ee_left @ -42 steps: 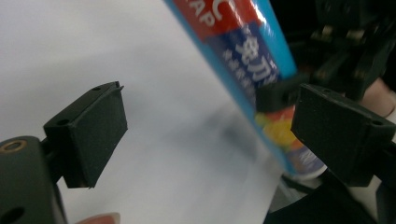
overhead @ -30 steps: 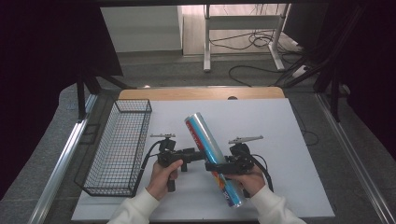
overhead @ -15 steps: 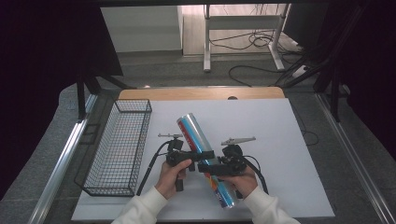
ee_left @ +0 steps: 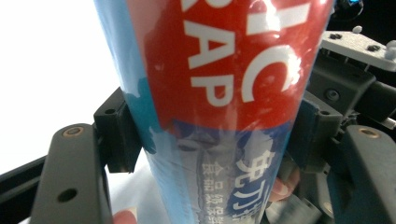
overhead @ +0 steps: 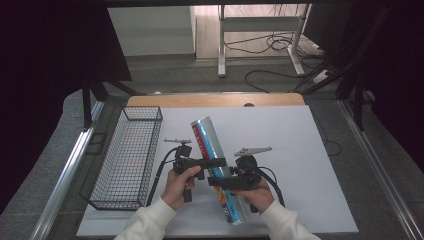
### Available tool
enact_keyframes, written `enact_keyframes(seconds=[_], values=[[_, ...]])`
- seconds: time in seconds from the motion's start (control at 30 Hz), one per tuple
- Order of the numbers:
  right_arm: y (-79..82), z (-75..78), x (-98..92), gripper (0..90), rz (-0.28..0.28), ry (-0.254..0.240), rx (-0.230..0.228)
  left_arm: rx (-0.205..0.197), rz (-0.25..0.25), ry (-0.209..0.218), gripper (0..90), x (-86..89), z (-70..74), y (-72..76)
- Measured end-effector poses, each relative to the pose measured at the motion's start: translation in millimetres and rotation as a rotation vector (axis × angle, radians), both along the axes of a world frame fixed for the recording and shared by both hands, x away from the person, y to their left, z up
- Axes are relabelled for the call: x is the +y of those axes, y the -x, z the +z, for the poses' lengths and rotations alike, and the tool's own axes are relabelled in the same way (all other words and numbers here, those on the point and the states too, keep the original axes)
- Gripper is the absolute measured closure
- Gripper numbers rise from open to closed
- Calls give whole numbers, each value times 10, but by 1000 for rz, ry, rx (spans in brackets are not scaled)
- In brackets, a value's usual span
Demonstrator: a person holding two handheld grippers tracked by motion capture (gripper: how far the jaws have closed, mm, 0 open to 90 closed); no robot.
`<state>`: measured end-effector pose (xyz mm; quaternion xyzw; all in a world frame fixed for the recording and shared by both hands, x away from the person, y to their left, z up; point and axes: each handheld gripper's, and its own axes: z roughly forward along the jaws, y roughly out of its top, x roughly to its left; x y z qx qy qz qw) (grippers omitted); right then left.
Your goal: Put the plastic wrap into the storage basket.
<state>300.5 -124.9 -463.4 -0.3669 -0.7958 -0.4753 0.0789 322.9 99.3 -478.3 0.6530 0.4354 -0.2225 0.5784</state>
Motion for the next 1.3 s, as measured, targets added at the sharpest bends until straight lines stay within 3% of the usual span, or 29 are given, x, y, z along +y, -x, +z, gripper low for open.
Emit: enact_keyframes(seconds=[0.07,0.17,0.3,0.5,0.67,0.9,1.3], values=[[52,64,-7,113,-2,23,-27,-15,1,-11,316,57,61,2],[124,178,-101,86,4,18,-53,-9,0,-11,317,176,139,-1],[161,284,-340,86,-23,2,-78,-26,7,-70,317,323,262,11],[114,238,-765,93,-117,20,-79,-38,10,-139,318,496,424,5],[55,155,-1007,102,-186,26,-57,-41,20,-179,318,597,517,-17],[28,129,-1055,106,-201,30,-53,-50,18,-210,319,732,649,-3],[1,101,-1083,114,-223,42,-46,-78,104,-287,320,1199,934,57]])
